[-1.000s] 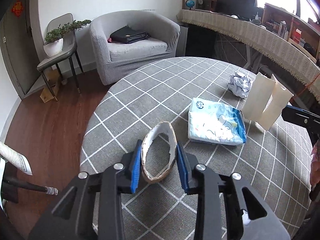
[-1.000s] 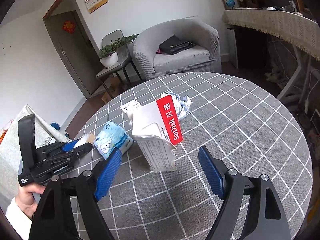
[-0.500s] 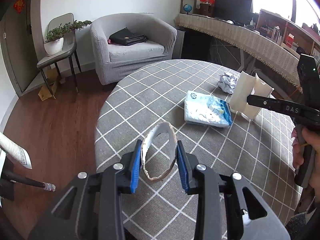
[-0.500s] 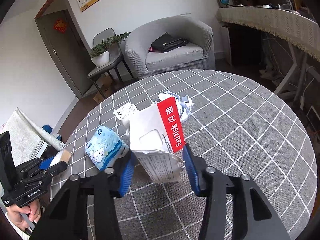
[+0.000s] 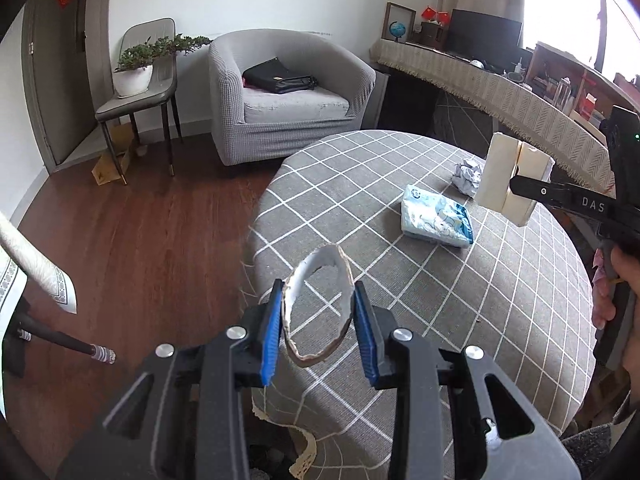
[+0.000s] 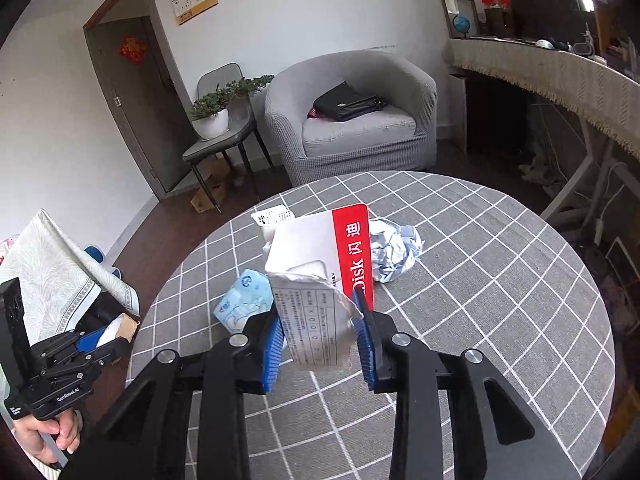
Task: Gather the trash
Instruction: 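Carry the tape roll over the teal bin and open the left tool, then lower the SanDisk box into the teal bin and open the right tool, then move both open tools back over the table toward the tissue pack, then close the left tool on the blue-and-white tissue pack, then close the right tool on the crumpled white paper ball while the left tool holds the tissue pack, then carry the tissue pack and paper ball over the teal bin with both tools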
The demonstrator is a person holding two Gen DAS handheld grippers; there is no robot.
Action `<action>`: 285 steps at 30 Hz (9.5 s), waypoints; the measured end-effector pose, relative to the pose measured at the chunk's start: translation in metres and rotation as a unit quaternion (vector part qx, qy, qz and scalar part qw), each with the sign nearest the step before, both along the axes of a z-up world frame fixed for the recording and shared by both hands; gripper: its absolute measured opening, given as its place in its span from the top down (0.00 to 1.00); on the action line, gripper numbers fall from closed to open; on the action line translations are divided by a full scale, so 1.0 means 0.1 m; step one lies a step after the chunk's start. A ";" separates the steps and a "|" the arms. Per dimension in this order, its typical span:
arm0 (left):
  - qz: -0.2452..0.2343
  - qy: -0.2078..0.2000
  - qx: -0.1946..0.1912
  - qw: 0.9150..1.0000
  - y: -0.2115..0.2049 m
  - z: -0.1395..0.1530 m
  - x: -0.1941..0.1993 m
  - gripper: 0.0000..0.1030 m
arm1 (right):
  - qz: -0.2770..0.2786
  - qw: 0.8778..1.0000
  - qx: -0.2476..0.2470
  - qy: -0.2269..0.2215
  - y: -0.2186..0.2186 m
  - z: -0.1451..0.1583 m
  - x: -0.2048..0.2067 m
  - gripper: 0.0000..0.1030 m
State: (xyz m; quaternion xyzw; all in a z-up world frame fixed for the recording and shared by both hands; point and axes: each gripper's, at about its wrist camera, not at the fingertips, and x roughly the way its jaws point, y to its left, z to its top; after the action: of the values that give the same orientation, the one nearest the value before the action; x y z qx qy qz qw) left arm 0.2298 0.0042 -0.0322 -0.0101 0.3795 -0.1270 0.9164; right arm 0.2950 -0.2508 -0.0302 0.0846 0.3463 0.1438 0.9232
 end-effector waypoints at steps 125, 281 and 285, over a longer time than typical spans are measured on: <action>0.152 -0.009 -0.066 0.986 1.88 -0.05 -1.36 0.70 | 0.354 0.917 -0.119 0.140 3.41 -1.10 -1.11 0.62; 0.013 0.001 0.002 1.000 -0.34 0.07 -0.37 0.28 | 0.067 0.995 -0.054 0.039 0.68 -0.14 -0.30 0.50; 0.038 0.007 0.003 0.999 -0.07 0.00 -0.47 0.28 | 0.094 0.994 -0.049 0.036 0.90 -0.13 -0.40 0.50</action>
State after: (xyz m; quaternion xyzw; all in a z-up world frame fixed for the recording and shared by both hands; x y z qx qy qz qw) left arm 0.1824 -0.0031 -0.0319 -0.0230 0.3852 -0.0909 0.9180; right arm 0.2548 -0.1608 -0.0430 0.0114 0.3922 0.2098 0.8956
